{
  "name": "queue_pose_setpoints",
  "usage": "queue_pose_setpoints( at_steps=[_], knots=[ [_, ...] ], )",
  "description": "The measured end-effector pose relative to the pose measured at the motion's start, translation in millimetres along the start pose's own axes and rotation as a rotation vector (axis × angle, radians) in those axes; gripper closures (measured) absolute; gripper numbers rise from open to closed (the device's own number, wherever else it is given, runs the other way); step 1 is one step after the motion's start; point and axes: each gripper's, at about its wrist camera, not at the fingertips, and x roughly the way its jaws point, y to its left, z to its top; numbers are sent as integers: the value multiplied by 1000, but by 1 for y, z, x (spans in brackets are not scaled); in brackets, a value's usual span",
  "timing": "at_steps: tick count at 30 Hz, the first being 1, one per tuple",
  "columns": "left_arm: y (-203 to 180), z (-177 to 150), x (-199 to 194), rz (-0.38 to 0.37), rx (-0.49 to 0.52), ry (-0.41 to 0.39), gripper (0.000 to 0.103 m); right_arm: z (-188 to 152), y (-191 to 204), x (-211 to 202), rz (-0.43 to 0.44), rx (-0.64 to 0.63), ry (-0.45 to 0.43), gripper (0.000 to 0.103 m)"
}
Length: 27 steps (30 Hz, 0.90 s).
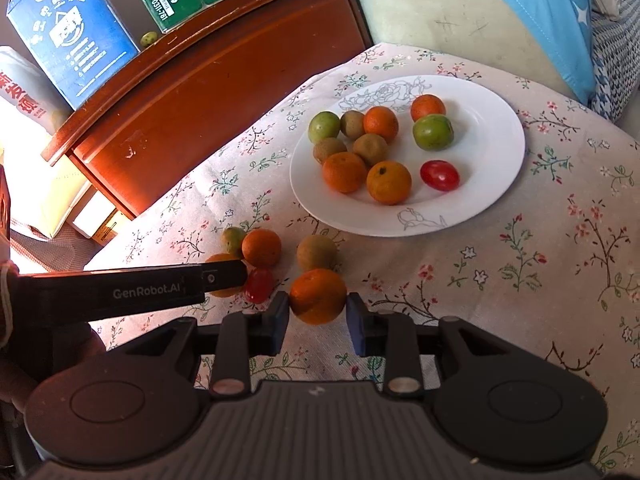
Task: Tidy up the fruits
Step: 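Close the right tool on a tangerine while the left tool grasps another tangerine, then lift the tangerine over the plate with the right tool while the left tool carries its tangerine there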
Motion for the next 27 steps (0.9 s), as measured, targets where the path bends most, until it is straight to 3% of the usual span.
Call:
queue_pose_setpoints(
  at_steps=[3, 6, 27],
  knots=[
    [-3, -2, 2, 12, 20, -9, 59, 0, -1, 0, 1, 6, 0, 72],
    [-4, -3, 2, -11, 28, -16, 73, 0, 0, 0, -2, 4, 0, 72],
    [-33, 25, -18, -58, 32, -120, 73, 28, -20, -22, -6, 66, -101, 72]
  ],
)
